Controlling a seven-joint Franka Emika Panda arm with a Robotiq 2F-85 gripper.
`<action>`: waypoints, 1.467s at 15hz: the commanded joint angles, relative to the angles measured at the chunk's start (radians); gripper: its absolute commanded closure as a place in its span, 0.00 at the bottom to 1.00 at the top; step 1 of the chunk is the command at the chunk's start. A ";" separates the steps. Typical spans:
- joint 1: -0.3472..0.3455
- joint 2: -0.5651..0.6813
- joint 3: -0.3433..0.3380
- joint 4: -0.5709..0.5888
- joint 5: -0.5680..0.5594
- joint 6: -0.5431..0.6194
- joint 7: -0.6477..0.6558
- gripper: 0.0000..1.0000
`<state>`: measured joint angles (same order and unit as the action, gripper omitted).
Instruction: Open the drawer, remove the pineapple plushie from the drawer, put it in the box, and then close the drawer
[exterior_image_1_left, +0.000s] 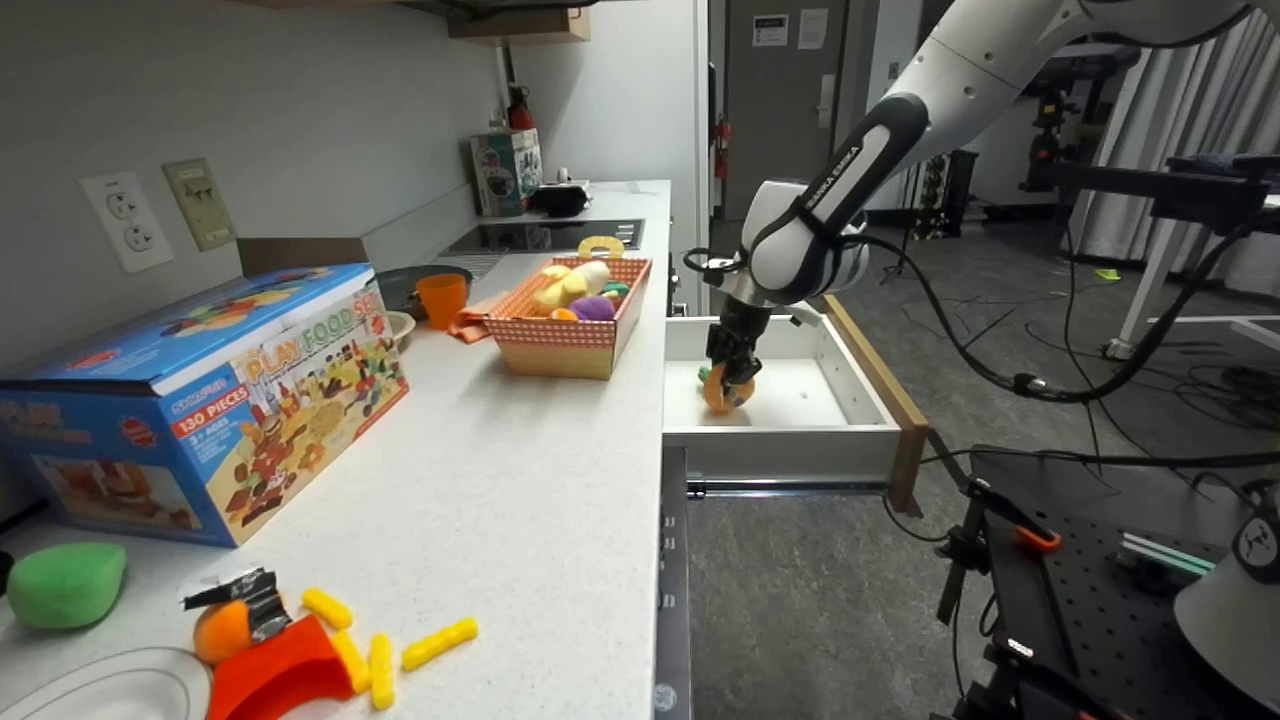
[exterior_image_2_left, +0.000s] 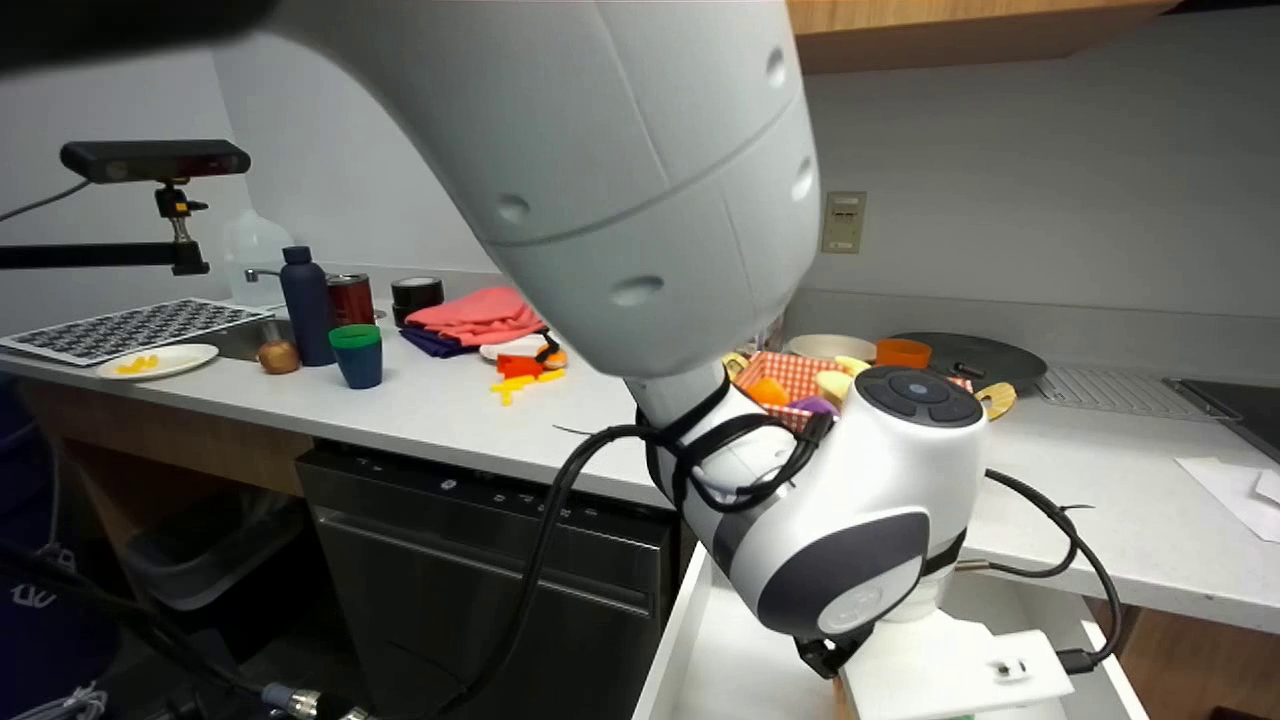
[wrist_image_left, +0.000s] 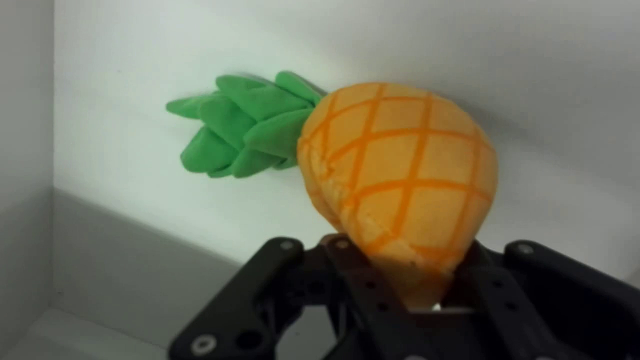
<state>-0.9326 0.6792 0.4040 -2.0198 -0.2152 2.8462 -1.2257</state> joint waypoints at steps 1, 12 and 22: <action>-0.056 -0.242 0.073 -0.151 -0.010 -0.203 -0.076 0.95; -0.104 -0.682 0.272 -0.205 0.486 -0.120 -0.338 0.95; 0.037 -0.561 0.426 -0.064 1.027 0.149 -0.480 0.95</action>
<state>-0.9189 0.0462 0.7968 -2.1435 0.7463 2.9591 -1.6657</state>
